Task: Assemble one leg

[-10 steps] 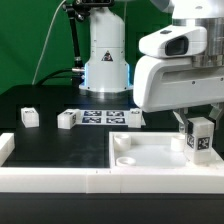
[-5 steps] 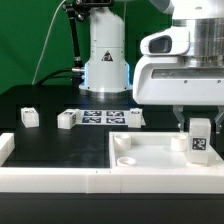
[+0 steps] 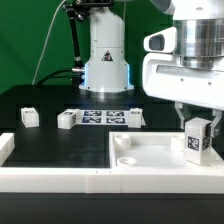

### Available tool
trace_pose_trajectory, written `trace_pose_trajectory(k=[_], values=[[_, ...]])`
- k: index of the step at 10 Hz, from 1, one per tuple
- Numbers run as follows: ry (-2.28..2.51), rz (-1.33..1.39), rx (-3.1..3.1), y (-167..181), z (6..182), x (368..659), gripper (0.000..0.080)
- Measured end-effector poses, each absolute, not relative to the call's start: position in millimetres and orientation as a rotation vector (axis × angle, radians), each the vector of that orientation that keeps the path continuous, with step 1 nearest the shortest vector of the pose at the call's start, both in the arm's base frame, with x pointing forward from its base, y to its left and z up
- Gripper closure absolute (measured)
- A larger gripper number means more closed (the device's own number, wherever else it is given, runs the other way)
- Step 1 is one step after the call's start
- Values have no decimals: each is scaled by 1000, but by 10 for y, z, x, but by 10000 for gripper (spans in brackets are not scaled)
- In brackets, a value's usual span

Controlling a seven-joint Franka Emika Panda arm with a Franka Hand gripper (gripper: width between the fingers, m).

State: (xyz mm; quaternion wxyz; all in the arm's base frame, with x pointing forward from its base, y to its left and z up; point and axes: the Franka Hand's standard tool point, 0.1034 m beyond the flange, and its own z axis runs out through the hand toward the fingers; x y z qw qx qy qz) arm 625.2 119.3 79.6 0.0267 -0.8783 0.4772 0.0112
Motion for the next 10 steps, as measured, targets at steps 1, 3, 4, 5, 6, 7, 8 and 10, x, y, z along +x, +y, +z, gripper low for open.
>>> trace_pose_trajectory(k=[1, 3, 4, 5, 6, 7, 8, 10], values=[[1625, 35, -2632, 1203, 793, 6249, 509], [1865, 46, -2466, 1219, 788, 6248, 509], [1934, 53, -2408, 1225, 788, 6248, 509], [2042, 71, -2305, 1219, 790, 6251, 509], [2101, 86, -2241, 1214, 791, 6254, 509], [2118, 90, -2223, 1220, 790, 6253, 499], [2094, 89, -2245, 1224, 790, 6252, 499], [2002, 85, -2323, 1224, 789, 6252, 192]])
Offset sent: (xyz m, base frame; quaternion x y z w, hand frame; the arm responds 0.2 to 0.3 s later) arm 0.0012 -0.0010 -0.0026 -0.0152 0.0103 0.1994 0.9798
